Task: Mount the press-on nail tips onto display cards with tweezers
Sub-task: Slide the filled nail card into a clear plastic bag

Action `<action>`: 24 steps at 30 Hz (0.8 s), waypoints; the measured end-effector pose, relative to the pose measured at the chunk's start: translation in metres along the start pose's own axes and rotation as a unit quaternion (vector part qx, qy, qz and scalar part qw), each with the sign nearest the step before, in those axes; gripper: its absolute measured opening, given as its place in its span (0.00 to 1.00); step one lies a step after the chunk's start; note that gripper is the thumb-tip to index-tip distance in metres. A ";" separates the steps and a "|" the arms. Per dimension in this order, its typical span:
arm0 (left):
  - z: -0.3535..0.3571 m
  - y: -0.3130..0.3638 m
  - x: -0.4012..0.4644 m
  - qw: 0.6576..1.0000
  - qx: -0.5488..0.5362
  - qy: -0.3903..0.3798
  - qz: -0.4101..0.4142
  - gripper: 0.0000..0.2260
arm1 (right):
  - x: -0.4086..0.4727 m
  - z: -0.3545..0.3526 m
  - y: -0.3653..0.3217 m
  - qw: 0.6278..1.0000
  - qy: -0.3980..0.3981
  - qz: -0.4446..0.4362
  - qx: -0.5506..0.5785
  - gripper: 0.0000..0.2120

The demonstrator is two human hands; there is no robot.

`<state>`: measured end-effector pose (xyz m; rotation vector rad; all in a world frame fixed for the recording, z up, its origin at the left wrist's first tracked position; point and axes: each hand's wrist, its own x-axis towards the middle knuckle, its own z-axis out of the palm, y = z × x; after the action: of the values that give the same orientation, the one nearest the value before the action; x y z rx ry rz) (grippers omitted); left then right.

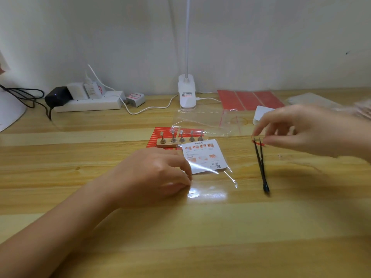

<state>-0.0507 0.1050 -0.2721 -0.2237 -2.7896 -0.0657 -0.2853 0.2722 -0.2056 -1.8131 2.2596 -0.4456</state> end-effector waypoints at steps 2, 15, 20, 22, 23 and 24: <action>0.000 0.000 0.000 1.000 0.000 0.009 -0.011 0.09 | 0.002 0.014 -0.009 0.999 0.001 -0.053 0.007 0.10; -0.005 -0.008 -0.001 0.997 0.065 0.013 0.035 0.08 | 0.005 0.053 -0.009 0.985 -0.038 -0.148 -0.076 0.09; 0.004 -0.005 0.000 1.000 -0.008 -0.005 0.019 0.12 | 0.005 0.060 -0.006 0.987 -0.035 -0.151 -0.048 0.09; 0.008 -0.005 -0.002 0.998 -0.068 -0.013 -0.005 0.14 | 0.005 0.061 -0.005 0.987 -0.029 -0.152 -0.034 0.09; 0.010 -0.005 -0.003 0.995 -0.102 -0.011 -0.020 0.14 | 0.005 0.061 -0.004 0.988 -0.030 -0.152 -0.024 0.09; 0.012 -0.005 -0.004 0.990 -0.133 -0.007 -0.035 0.14 | 0.005 0.061 -0.004 0.988 -0.031 -0.152 -0.013 0.09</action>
<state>-0.0520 0.1003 -0.2845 -0.1906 -2.7961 -0.4578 -0.2616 0.2599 -0.2613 -2.1628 1.9625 -0.4047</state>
